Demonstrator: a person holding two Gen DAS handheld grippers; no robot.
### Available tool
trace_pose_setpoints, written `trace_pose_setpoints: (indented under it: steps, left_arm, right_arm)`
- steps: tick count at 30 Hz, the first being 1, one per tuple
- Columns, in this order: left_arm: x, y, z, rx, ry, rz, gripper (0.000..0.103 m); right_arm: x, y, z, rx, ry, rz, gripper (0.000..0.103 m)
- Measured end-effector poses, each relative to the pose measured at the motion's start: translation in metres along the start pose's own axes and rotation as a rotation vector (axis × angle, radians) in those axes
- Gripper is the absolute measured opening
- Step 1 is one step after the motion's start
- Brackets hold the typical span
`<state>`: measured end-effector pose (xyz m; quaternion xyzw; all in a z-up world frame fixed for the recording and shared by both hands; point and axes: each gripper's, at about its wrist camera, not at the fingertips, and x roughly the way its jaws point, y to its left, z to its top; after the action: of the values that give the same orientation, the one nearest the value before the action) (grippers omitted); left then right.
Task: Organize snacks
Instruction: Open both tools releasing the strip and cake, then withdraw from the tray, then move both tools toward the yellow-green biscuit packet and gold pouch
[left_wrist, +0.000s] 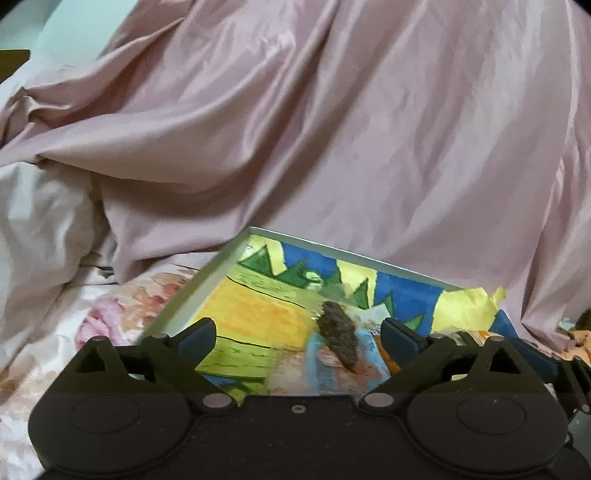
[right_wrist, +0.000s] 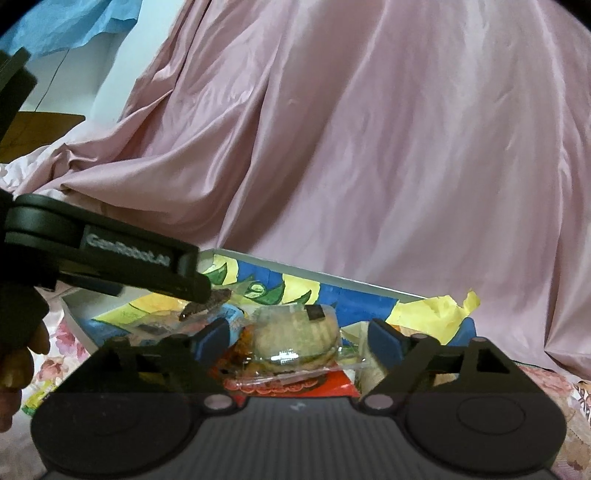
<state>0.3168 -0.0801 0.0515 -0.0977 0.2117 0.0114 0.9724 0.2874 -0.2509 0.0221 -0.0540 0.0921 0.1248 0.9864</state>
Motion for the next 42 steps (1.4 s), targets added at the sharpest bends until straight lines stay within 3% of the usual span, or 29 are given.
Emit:
trace_pose_setpoints:
  steps: [6, 22, 35, 42]
  left_arm:
    - [-0.018, 0.01, 0.004, 0.007, -0.031, 0.053, 0.102]
    - [-0.087, 0.041, -0.005, -0.02, -0.052, 0.077, 0.102]
    - [-0.143, 0.063, -0.039, 0.004, -0.008, 0.073, 0.102]
    - [-0.164, 0.067, -0.064, 0.045, 0.026, 0.049, 0.102]
  right_arm:
    - [-0.011, -0.003, 0.005, 0.016, -0.045, -0.023, 0.102]
    - [-0.078, 0.0, 0.011, 0.042, -0.187, -0.12, 0.103]
    - [-0.146, 0.028, 0.002, -0.008, -0.149, -0.078, 0.103]
    - [-0.176, 0.039, -0.009, 0.022, -0.079, -0.062, 0.103]
